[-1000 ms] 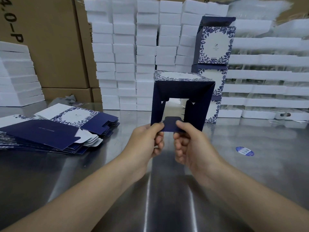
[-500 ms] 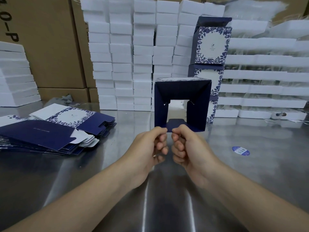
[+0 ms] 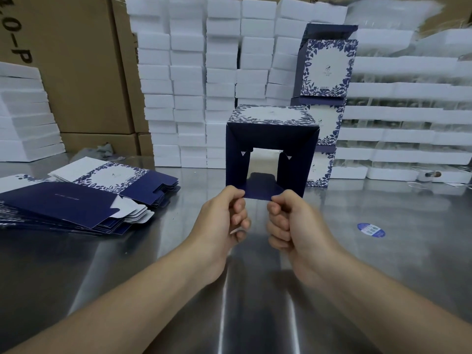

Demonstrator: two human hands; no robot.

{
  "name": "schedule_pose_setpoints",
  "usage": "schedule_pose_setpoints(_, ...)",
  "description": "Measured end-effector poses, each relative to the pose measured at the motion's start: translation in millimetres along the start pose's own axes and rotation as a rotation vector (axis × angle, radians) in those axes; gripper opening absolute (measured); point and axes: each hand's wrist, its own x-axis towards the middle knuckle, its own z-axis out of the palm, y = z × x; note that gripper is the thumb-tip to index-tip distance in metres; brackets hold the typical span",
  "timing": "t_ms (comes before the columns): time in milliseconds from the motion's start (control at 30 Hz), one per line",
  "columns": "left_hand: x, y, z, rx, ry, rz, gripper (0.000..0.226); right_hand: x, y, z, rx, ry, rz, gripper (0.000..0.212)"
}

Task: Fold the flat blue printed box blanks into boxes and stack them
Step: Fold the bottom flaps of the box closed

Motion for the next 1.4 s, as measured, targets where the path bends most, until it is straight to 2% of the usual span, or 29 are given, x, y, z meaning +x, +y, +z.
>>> schedule_pose_setpoints(133, -2.9, -0.8, 1.7, 0.067, -0.078, 0.018, 0.046, -1.3, 0.7, 1.0, -0.038, -0.109, 0.028, 0.034)
schedule_pose_setpoints(233, -3.1, -2.8, 3.4, 0.077, -0.069, 0.038, 0.05, -3.0, 1.7, 2.7, -0.111, -0.125, 0.047, 0.034)
schedule_pose_setpoints(433, -1.5, -1.0, 1.5, 0.086, -0.08, 0.002, 0.048, 0.3, -3.3, -1.8, -0.033, 0.038, 0.01, 0.032)
schedule_pose_setpoints(533, -1.1, 0.6, 0.3, 0.106, -0.004, -0.002, 0.048, 1.9, -3.0, -3.3, -0.042, 0.085, 0.004, 0.032)
schedule_pose_setpoints(667, 2.7, 2.9, -3.7, 0.113, 0.096, 0.054, 0.045, 0.9, -5.3, -4.7, -0.109, 0.098, -0.002, 0.031)
schedule_pose_setpoints(800, 3.0, 2.4, -5.2, 0.107, 0.073, 0.017, 0.054, -1.2, -4.7, -4.1, -0.1, 0.106, -0.02, 0.029)
schedule_pose_setpoints(1000, 3.5, 2.8, -6.7, 0.089, 0.1, -0.026, 0.048, -0.8, -3.7, -3.5, -0.126, 0.181, -0.036, 0.03)
schedule_pose_setpoints(1100, 4.3, 1.9, -6.7, 0.093, 0.125, -0.014, 0.044, 1.2, -4.6, -6.3, -0.189, 0.201, -0.038, 0.023)
schedule_pose_setpoints(1167, 4.6, 3.3, -6.5, 0.109, 0.129, -0.02, 0.043, 2.0, -5.4, -7.1, -0.227, 0.212, -0.055, 0.009)
schedule_pose_setpoints(1267, 7.1, 3.4, -8.6, 0.166, 0.119, -0.008, 0.048, 6.0, -6.3, -11.8, -0.243, 0.186, -0.128, 0.052)
schedule_pose_setpoints(1300, 7.5, 3.0, -8.6, 0.198, 0.111, -0.007, 0.049, 6.0, -7.0, -11.9, -0.246, 0.168, -0.161, 0.059)
schedule_pose_setpoints(1400, 9.1, -1.3, -9.9, 0.277, 0.106, -0.012, 0.037, 7.0, -5.9, -13.9, -0.261, 0.136, -0.203, 0.053)
